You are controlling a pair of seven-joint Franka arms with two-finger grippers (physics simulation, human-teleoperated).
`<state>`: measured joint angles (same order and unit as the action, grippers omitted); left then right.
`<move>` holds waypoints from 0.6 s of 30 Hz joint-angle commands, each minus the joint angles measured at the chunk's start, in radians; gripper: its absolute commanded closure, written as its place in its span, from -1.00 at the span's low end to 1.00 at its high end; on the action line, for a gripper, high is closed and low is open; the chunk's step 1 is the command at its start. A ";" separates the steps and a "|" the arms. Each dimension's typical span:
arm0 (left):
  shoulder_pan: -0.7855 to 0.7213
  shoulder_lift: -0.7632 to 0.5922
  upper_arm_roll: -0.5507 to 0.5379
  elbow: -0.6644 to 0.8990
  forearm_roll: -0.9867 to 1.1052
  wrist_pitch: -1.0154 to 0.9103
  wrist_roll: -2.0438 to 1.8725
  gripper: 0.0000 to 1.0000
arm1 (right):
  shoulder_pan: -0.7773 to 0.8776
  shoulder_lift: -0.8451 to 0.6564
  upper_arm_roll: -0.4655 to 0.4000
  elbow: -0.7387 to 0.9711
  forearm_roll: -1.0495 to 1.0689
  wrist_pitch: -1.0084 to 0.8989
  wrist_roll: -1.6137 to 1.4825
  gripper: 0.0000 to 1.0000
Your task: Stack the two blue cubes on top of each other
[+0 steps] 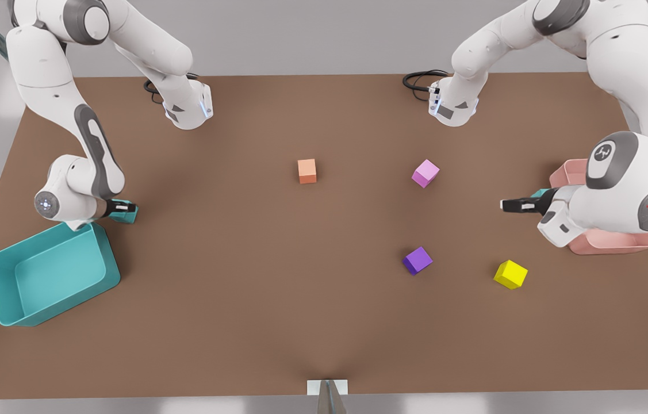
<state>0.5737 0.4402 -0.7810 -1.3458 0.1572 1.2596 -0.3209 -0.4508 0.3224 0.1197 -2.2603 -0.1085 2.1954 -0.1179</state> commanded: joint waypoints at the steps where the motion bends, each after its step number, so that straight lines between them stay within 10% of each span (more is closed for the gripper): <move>1: -0.429 -0.188 0.544 -0.097 -0.049 0.044 0.300 -1.00 | 0.006 -0.031 0.005 -0.010 0.067 -0.101 -0.078 -0.25; 3: -0.709 -0.356 0.905 -0.403 -0.154 0.213 0.253 -1.00 | 0.014 -0.083 0.034 -0.045 0.118 -0.129 -0.103 -0.25; 10: -0.721 -0.339 1.054 -0.525 -0.142 0.276 0.125 -1.00 | 0.270 -0.163 0.233 0.014 0.409 -0.189 0.191 -0.26; 13: -0.683 -0.327 1.189 -0.788 -0.150 0.771 -0.426 -1.00 | 0.517 0.009 0.232 0.246 0.418 -0.143 0.478 -0.26; 18: -0.654 -0.302 1.240 -0.838 -0.216 0.969 -0.733 -1.00 | 0.810 0.349 0.222 0.674 0.326 -0.019 0.830 -0.26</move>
<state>-0.0749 0.1384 0.4491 -2.1802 -0.0192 1.9397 -0.4766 0.3322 0.6375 0.3433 -1.6310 0.2590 2.1100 0.0962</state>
